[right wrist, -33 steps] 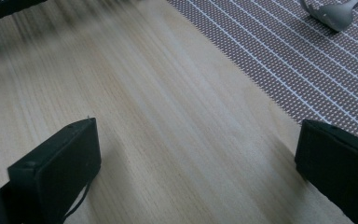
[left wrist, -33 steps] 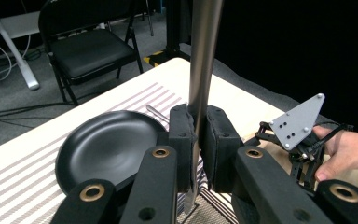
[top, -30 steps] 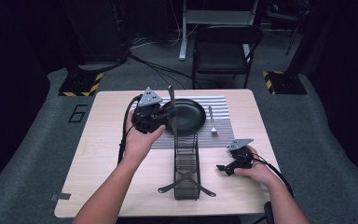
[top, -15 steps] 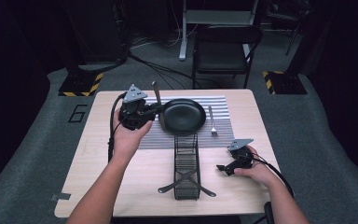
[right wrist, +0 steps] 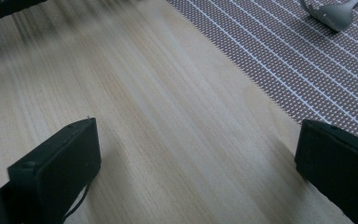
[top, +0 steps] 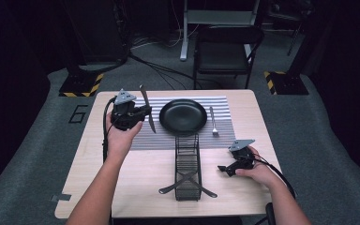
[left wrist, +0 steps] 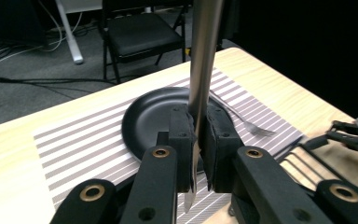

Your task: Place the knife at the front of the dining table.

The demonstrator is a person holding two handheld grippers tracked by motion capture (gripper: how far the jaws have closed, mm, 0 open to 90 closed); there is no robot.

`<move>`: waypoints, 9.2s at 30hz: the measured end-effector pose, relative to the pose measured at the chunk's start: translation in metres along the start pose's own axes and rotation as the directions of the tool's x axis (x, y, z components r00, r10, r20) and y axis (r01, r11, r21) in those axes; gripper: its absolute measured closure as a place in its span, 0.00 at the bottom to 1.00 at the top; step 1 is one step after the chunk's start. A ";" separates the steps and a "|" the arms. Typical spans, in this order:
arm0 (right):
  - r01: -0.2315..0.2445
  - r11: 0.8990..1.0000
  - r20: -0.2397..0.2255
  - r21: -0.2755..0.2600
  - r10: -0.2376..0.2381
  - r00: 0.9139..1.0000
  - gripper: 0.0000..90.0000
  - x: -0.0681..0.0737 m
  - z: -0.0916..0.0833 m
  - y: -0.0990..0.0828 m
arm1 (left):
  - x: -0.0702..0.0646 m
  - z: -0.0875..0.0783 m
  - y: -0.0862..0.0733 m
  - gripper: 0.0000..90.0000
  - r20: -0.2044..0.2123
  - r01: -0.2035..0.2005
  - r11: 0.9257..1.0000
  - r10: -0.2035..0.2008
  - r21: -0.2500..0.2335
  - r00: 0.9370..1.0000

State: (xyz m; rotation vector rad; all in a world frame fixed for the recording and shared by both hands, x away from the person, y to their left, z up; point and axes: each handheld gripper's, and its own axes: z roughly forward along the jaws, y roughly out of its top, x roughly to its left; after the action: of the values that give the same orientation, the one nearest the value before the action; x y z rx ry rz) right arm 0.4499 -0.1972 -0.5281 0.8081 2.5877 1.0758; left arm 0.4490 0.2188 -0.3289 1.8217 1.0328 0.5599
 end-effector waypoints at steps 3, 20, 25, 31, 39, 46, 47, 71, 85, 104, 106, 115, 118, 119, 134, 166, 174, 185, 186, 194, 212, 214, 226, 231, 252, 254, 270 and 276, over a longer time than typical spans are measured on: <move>0.008 1.000 -0.001 0.003 -0.008 1.000 0.00 -0.001 0.000 0.000 | 0.007 0.004 -0.006 0.92 -0.030 0.006 1.000 -0.005 0.003 1.000; 0.009 1.000 -0.001 0.003 -0.009 1.000 0.00 -0.001 0.000 0.000 | 0.038 0.023 -0.039 0.92 -0.096 0.066 0.998 -0.064 0.022 0.993; 0.009 1.000 -0.001 0.002 -0.009 1.000 0.00 -0.001 0.000 0.000 | 0.044 0.030 -0.048 0.92 -0.110 0.079 0.996 -0.075 0.033 0.991; 0.009 1.000 -0.001 0.002 -0.009 1.000 0.00 -0.001 0.000 0.000 | 0.047 0.039 -0.056 0.92 -0.116 0.078 0.994 -0.069 0.074 0.991; 0.009 1.000 -0.001 0.002 -0.009 1.000 0.00 -0.001 0.000 0.000 | 0.048 0.047 -0.063 0.92 -0.114 0.102 0.990 -0.091 0.094 0.989; 0.009 1.000 -0.001 0.002 -0.009 1.000 0.00 -0.001 0.000 0.000 | 0.048 0.053 -0.065 0.92 -0.105 0.101 0.988 -0.089 0.120 0.991; 0.009 1.000 -0.001 0.002 -0.009 1.000 0.00 -0.001 0.000 0.000 | 0.048 0.054 -0.064 0.92 -0.105 0.107 0.987 -0.094 0.121 0.990; 0.009 1.000 -0.002 0.002 -0.009 1.000 0.00 -0.001 0.000 0.000 | 0.068 0.084 -0.060 0.92 -0.110 0.198 0.974 -0.186 0.107 0.976; 0.009 1.000 -0.002 0.003 -0.009 1.000 0.00 -0.001 0.000 0.000 | 0.081 0.104 -0.066 0.92 -0.124 0.317 0.944 -0.305 0.092 0.944; 0.001 1.000 -0.002 0.001 -0.001 1.000 0.00 0.000 0.000 0.000 | 0.083 0.132 -0.078 0.92 -0.163 0.369 0.928 -0.357 0.045 0.920; 0.001 1.000 -0.002 0.000 -0.001 1.000 0.00 0.000 0.000 0.000 | 0.084 0.134 -0.080 0.92 -0.166 0.376 0.926 -0.365 0.040 0.916; 0.001 1.000 -0.002 0.000 -0.001 1.000 0.00 0.000 0.000 0.000 | 0.084 0.149 -0.089 0.92 -0.170 0.403 0.914 -0.389 0.053 0.905; 0.000 1.000 -0.001 0.000 0.000 1.000 0.00 0.000 0.000 0.000 | 0.083 0.154 -0.091 0.92 -0.178 0.406 0.912 -0.391 0.056 0.903; -0.001 1.000 -0.001 0.000 0.001 1.000 0.00 0.000 0.000 0.000 | 0.082 0.155 -0.091 0.92 -0.181 0.407 0.911 -0.391 0.059 0.902; 0.000 1.000 -0.002 0.000 0.000 1.000 0.00 0.000 0.000 0.000 | 0.085 0.172 -0.100 0.92 -0.283 0.430 0.902 -0.403 0.038 0.870; -0.001 1.000 -0.002 0.001 0.001 1.000 0.00 0.000 0.000 0.000 | 0.089 0.205 -0.110 0.92 -0.354 0.479 0.878 -0.441 0.021 0.825; 0.012 1.000 -0.004 0.000 -0.012 1.000 0.00 0.000 0.001 0.001 | 0.089 0.203 -0.110 0.91 -0.356 0.472 0.881 -0.432 0.030 0.828; 0.011 1.000 -0.004 0.000 -0.011 1.000 0.00 0.000 0.001 0.001 | 0.092 0.197 -0.110 0.83 -0.356 0.473 0.880 -0.429 0.041 0.830; 0.011 1.000 -0.004 0.000 -0.011 1.000 0.00 0.000 0.001 0.001 | 0.093 0.195 -0.110 0.81 -0.355 0.475 0.879 -0.429 0.048 0.831; 0.012 1.000 -0.005 0.001 -0.012 1.000 0.00 0.000 0.001 0.001 | 0.095 0.171 -0.106 0.73 -0.333 0.460 0.887 -0.421 0.044 0.844; 0.011 1.000 -0.004 0.000 -0.011 1.000 0.00 0.000 0.001 0.001 | 0.088 0.097 -0.068 0.65 -0.248 0.309 0.950 -0.289 0.044 0.925; 0.011 1.000 -0.004 0.000 -0.011 1.000 0.00 0.000 0.001 0.001 | 0.085 0.089 -0.067 0.65 -0.237 0.291 0.956 -0.276 0.033 0.932; 0.010 1.000 -0.004 0.000 -0.010 1.000 0.00 0.000 0.001 0.001 | 0.076 0.055 -0.070 0.64 -0.193 0.245 0.968 -0.231 0.052 0.954; 0.010 1.000 -0.004 0.000 -0.010 1.000 0.00 0.000 0.001 0.001 | 0.071 0.042 -0.073 0.62 -0.178 0.225 0.973 -0.211 0.059 0.961; 0.010 1.000 -0.004 0.000 -0.010 1.000 0.00 0.000 0.001 0.001 | 0.050 0.009 -0.114 0.54 -0.083 0.138 0.982 -0.128 0.129 0.988; 0.010 1.000 -0.004 0.000 -0.010 1.000 0.00 0.000 0.001 0.001 | 0.050 0.007 -0.121 0.54 -0.080 0.140 0.981 -0.130 0.136 0.988; 0.009 1.000 -0.001 0.001 -0.009 1.000 0.00 0.000 0.001 0.001 | 0.064 0.011 -0.178 0.54 -0.051 0.092 0.981 -0.084 0.173 0.995; 0.008 1.000 -0.001 0.001 -0.008 1.000 0.00 0.000 0.001 0.001 | 0.061 0.012 -0.186 0.59 -0.009 0.029 0.982 -0.028 0.186 1.000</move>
State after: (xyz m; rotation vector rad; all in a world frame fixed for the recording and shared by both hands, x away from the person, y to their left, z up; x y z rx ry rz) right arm 0.4504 -0.1957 -0.5280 0.7973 2.5907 1.0727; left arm 0.4144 0.3028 -0.5026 1.9655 1.1464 0.4645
